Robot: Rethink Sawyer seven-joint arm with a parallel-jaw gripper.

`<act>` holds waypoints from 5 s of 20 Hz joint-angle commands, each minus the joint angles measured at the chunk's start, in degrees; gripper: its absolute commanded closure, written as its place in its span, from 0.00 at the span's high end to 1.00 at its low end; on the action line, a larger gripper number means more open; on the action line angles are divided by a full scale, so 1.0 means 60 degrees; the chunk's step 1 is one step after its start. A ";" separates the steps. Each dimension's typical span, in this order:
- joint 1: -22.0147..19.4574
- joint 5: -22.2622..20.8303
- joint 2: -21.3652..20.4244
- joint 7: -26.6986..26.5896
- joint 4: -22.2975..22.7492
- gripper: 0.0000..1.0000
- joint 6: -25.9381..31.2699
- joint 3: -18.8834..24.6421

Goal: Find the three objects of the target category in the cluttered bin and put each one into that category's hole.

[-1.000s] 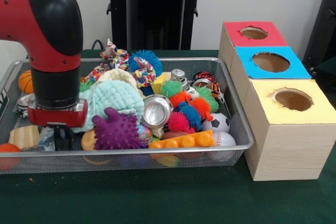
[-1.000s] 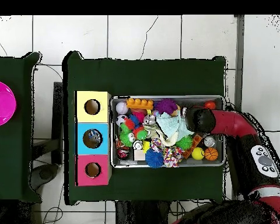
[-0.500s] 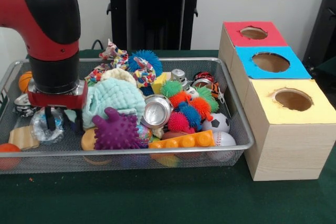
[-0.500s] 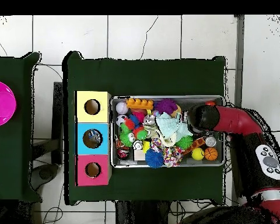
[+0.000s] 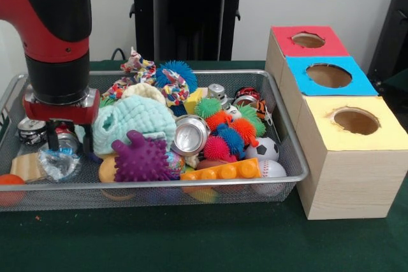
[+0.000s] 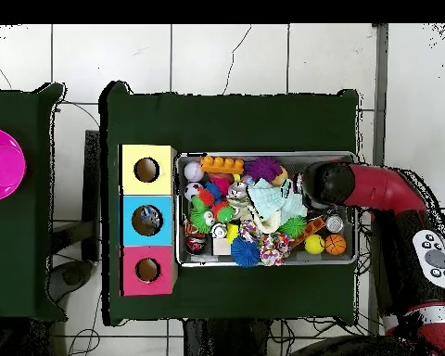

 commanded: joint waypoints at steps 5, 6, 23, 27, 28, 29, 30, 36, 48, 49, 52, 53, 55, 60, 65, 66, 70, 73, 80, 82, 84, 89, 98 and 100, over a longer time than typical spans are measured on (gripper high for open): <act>0.0240 -0.0751 0.0632 -0.1099 -0.0009 1.00 0.0658 -0.0407; 0.0233 -0.0760 0.0715 -0.1036 0.0038 1.00 0.0585 -0.0437; 0.1374 -0.2708 0.0956 -0.1638 -0.1036 1.00 0.0125 -0.1458; 0.1419 -0.3079 0.0998 -0.1610 -0.1311 1.00 -0.0320 -0.1345; 0.1411 -0.3246 0.0960 -0.1506 -0.1236 0.00 -0.0488 -0.1322; 0.1449 -0.3356 0.0951 -0.1438 -0.1239 0.00 -0.0628 -0.1363; 0.1486 -0.3465 0.0943 -0.1371 -0.1242 0.00 -0.0768 -0.1403; 0.1365 -0.3441 0.0911 -0.1445 -0.1270 0.00 -0.0732 -0.1142; 0.0859 -0.3127 0.0312 -0.1487 -0.0575 1.00 -0.2305 -0.0509; 0.0755 -0.3028 0.0263 -0.1528 -0.0454 1.00 -0.2441 -0.0383; 0.0554 -0.2807 -0.0010 -0.1855 -0.0074 1.00 -0.2433 -0.0121; 0.0487 -0.2728 -0.0087 -0.1803 0.0026 1.00 -0.2480 -0.0057; 0.0388 -0.2570 -0.0121 -0.1792 0.0081 1.00 -0.2339 0.0084; 0.0233 -0.2410 -0.0194 -0.2183 0.0223 1.00 -0.2082 0.0399; -0.0070 -0.2111 -0.0220 -0.2445 0.0560 1.00 -0.1738 0.0818; -0.0057 -0.1881 -0.0170 -0.2227 0.0548 1.00 -0.1380 0.0805; -0.0058 -0.0280 -0.0007 -0.0554 0.0565 1.00 0.0239 0.0629; -0.0053 0.0516 -0.0050 0.0306 0.0754 1.00 0.0296 0.0427; -0.0211 0.1003 0.0326 0.0836 0.0979 1.00 -0.1200 -0.0002; -0.0289 0.0889 0.0641 0.1017 0.0863 1.00 -0.1815 -0.0230; -0.0373 0.0766 0.0849 0.1081 0.0829 1.00 -0.2234 -0.0379; -0.0503 0.0767 0.1276 0.1381 0.0725 1.00 -0.2911 -0.0596; -0.0248 0.1167 0.1633 0.1397 0.0490 1.00 -0.2913 -0.0947; -0.0183 0.1214 0.1636 0.1298 0.0494 1.00 -0.2808 -0.0994</act>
